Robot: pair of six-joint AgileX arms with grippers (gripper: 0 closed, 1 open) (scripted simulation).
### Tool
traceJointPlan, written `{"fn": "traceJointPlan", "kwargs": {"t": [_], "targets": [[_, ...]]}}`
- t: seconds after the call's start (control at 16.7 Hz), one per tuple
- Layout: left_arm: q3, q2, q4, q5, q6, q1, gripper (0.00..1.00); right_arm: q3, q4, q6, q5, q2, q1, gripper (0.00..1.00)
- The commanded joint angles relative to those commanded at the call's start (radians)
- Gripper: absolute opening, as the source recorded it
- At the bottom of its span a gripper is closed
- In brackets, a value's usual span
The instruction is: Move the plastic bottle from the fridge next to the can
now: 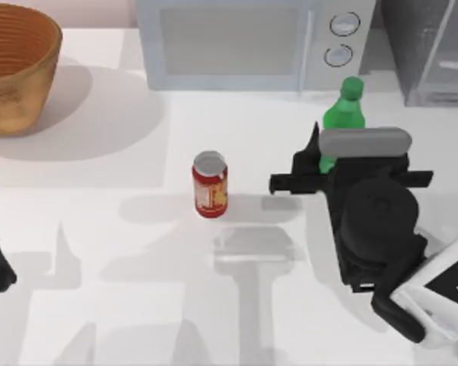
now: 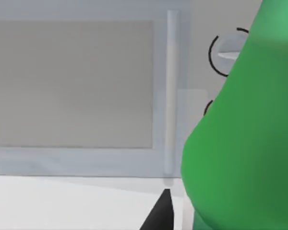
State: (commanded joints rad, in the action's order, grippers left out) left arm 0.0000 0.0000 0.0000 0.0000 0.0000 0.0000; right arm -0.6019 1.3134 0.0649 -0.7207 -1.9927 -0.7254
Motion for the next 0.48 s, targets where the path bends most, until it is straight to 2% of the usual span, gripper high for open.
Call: {"fn": "traceJointPlan", "kwargs": {"t": [0.48], "targets": [[0.000,0.000,0.000,0.000,0.000,0.000,1.00,0.000,0.000,0.000,0.000,0.000,0.000,0.90]]}}
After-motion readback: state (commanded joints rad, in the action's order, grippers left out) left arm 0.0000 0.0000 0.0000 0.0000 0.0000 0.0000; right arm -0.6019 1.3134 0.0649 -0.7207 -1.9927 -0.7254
